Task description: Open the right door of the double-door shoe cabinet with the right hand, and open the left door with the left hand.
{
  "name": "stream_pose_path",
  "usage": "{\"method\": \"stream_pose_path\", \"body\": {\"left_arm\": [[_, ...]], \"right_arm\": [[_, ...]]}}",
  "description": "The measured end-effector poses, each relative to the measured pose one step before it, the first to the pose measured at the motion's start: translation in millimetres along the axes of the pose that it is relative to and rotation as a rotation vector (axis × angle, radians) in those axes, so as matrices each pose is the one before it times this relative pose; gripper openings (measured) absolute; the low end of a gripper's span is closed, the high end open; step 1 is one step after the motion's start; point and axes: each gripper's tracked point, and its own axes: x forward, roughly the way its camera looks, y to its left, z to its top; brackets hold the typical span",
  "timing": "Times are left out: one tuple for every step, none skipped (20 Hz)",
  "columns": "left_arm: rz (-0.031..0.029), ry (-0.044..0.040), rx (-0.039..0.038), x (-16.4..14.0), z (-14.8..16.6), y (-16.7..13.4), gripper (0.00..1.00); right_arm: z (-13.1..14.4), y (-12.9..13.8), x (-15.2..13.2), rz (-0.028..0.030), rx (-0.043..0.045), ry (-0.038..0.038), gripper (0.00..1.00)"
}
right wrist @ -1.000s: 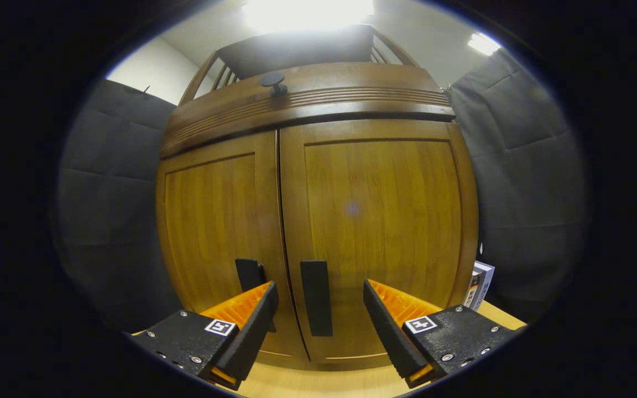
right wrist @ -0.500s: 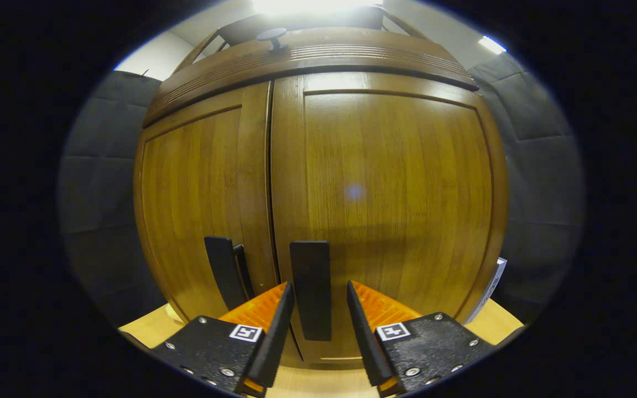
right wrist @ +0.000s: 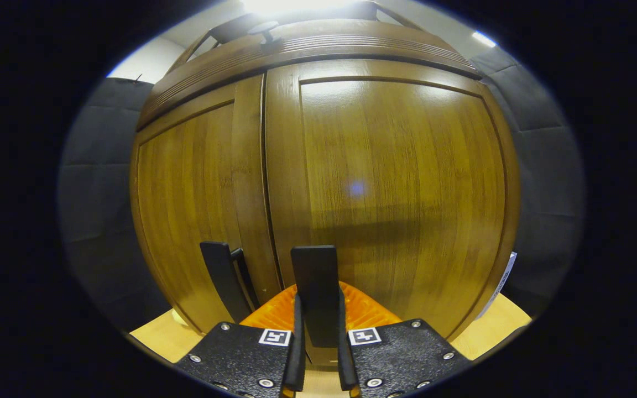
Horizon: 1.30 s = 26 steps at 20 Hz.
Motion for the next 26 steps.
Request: {"method": "stream_pose_path", "body": {"left_arm": [[-0.00662, -0.00273, -0.00079, 0.31, 0.52, -1.58, 1.0], [-0.00596, -0.00161, -0.00083, -0.26, 0.58, -0.56, 1.0], [-0.00641, 0.0001, 0.00085, -1.84, 0.25, -1.28, 1.0], [-0.00594, -0.00082, 0.00074, -0.64, 0.98, -0.48, 1.0], [-0.00617, -0.00363, 0.00064, 0.17, 0.54, -1.34, 1.0], [-0.00723, -0.00417, -0.00033, -0.09, 1.19, -0.91, 1.0], [-0.00655, -0.00444, 0.001, -0.77, 0.98, -1.37, 1.0], [-0.00744, -0.00314, 0.00004, 0.14, 0.9, -0.64, 1.0], [-0.0074, -0.00469, 0.00074, -0.48, -0.36, -1.23, 1.0], [-0.0074, -0.0048, 0.00054, -0.05, 0.53, -0.47, 1.0], [-0.00719, -0.00387, -0.00005, 0.2, -0.68, -1.2, 1.0], [-0.00772, -0.00367, -0.00113, 0.04, 0.0, -0.5, 0.94], [-0.00767, -0.00309, -0.00052, 0.03, -0.38, -0.91, 0.94], [-0.00854, -0.00264, -0.00053, 0.34, 0.06, -0.59, 0.94], [-0.00925, -0.00254, 0.00059, -0.29, 0.25, -1.16, 0.94], [-0.00979, -0.00317, -0.00014, -0.02, 0.44, -0.56, 0.94], [-0.00922, -0.00368, -0.00067, 0.36, -0.07, -1.13, 1.0], [-0.00986, -0.00299, -0.00144, 0.14, 0.36, -0.69, 1.0], [-0.0096, -0.00271, 0.00008, -0.09, 0.25, -1.28, 1.0], [-0.00794, -0.00373, 0.00022, 0.07, 0.32, -0.21, 1.0], [-0.00937, -0.00454, -0.00048, 1.3, -0.27, -1.58, 0.94], [-0.00964, -0.00262, -0.00144, 1.69, -1.04, -0.17, 1.0], [-0.01131, -0.0018, -0.00086, 0.84, -0.52, -1.6, 1.0], [-0.01051, -0.00058, -0.00088, 0.22, 0.32, -0.96, 1.0], [-0.00969, -0.00133, 0.00008, -0.02, 0.4, -1.46, 1.0], [-0.00819, -0.00217, -0.00061, 0.44, 0.64, -0.37, 0.94]], "right_arm": [[-0.24, 0.48, 0.19, 0.00179, -0.00573, 0.00153, 0.22], [0.81, 0.38, -2.4, 0.00365, 0.00244, -0.00211, 0.23], [-1.21, 1.18, -6.5, 0.00606, 0.00524, 0.00148, 0.23], [-0.92, 0.0, -6.77, 0.00546, 0.00283, -0.00033, 0.23], [0.17, -1.15, -4.69, 0.00409, -0.00243, -0.00283, 0.23], [0.69, -0.95, -4.98, 0.00312, -0.00472, -0.00075, 0.23], [-0.95, -0.15, -4.21, 0.00267, -0.00077, -0.00207, 0.23], [-0.05, -0.45, -4.73, 0.00288, 0.00129, 0.00057, 0.23], [-1.77, -0.72, -5.49, 0.00167, 0.00279, 0.00121, 0.23], [-0.23, -0.62, -4.98, 0.00181, 0.0007, 0.00159, 0.23], [0.32, -1.17, -5.32, 0.00193, -0.00346, 0.00106, 0.24], [-0.26, -0.96, -5.99, 0.00268, -0.00283, 0.00313, 0.24], [-0.31, -1.36, -5.53, 0.00355, 0.00006, 0.00062, 0.24], [1.12, -0.95, -5.36, 0.00356, 0.00076, -0.00069, 0.23], [-1.56, -1.9, -5.79, 0.0022, -0.00247, -0.00121, 0.23], [-0.54, -1.72, -6.74, -0.00022, -0.00039, -0.00254, 0.24], [-0.21, -2.04, -6.05, -0.00136, 0.00103, -0.00225, 0.23], [0.74, -2.41, -6.86, -0.00238, 0.00147, -0.00188, 0.23], [-0.87, -2.89, -5.93, -0.00265, 0.00151, -0.00095, 0.24], [0.77, -2.99, -6.07, -0.00069, 0.00257, -0.00157, 0.24], [-0.67, -2.46, -6.27, -0.00111, 0.00231, -0.00067, 0.24], [0.86, -2.95, -7.24, -0.00108, 0.0012, 0.00014, 0.22], [-3.08, -1.98, -5.33, -0.00098, 0.00013, -0.00023, 0.23], [-1.18, -2.66, -4.65, -0.00139, 0.00025, -0.00053, 0.23], [-0.18, -2.82, -4.26, -0.00245, 0.00104, -0.00073, 0.23], [0.21, -3.58, -5.54, -0.00323, 0.00278, 0.00042, 0.23]]}}
